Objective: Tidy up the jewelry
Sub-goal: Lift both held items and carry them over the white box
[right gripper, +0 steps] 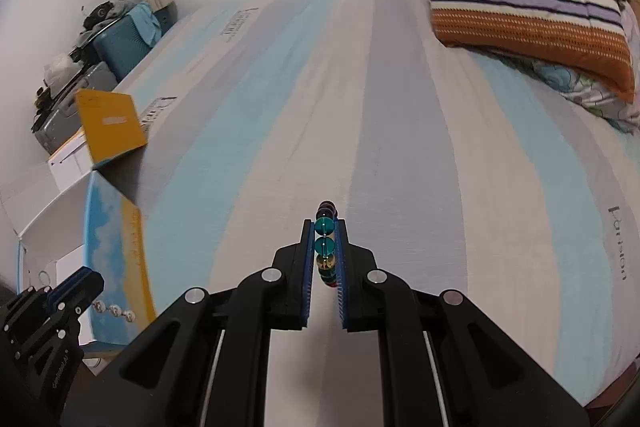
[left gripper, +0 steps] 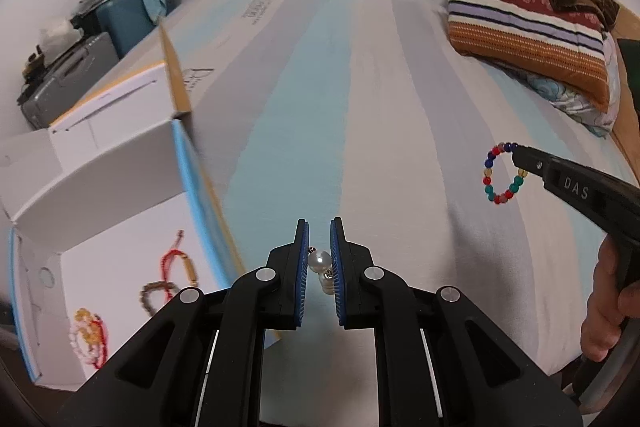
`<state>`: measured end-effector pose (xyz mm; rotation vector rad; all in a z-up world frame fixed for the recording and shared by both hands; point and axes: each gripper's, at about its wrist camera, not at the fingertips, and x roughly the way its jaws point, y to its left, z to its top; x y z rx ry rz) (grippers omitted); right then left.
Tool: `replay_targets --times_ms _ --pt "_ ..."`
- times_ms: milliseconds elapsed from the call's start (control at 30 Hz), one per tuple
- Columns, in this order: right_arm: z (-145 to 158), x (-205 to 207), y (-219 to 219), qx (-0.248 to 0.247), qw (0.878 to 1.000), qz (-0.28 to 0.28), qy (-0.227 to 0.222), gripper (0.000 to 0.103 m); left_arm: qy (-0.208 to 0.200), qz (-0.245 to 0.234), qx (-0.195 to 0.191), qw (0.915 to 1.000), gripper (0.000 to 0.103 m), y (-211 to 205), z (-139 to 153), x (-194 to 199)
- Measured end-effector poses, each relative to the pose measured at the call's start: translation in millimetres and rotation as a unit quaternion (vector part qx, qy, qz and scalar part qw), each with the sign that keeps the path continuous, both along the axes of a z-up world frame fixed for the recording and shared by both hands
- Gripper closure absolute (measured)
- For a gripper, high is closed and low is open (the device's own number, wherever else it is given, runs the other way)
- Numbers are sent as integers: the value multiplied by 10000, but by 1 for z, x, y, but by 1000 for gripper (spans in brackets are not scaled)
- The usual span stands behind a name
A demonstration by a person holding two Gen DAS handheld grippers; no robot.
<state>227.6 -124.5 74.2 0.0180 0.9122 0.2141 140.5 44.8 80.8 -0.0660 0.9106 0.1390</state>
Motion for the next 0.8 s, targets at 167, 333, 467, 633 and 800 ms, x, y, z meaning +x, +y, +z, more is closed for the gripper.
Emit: replay_targets --times_ms 167,333,467,633,800 --pt "15 -15 25 -57 9998 178 -93 94 -89 198 68 9997 92 23 20 -15" --pt "29 -33 55 -79 9988 431 -204 94 -122 488 119 9987 92 53 34 -34" --pt "36 -47 80 -138 9975 629 -294 94 -121 709 145 9973 92 77 41 -48" --pt "38 -62 116 -195 9950 918 -337 94 -92 1041 133 9944 92 114 43 -66" --pt "38 -77 155 -252 9916 1213 -377 94 -57 1339 104 9909 92 149 41 -84"
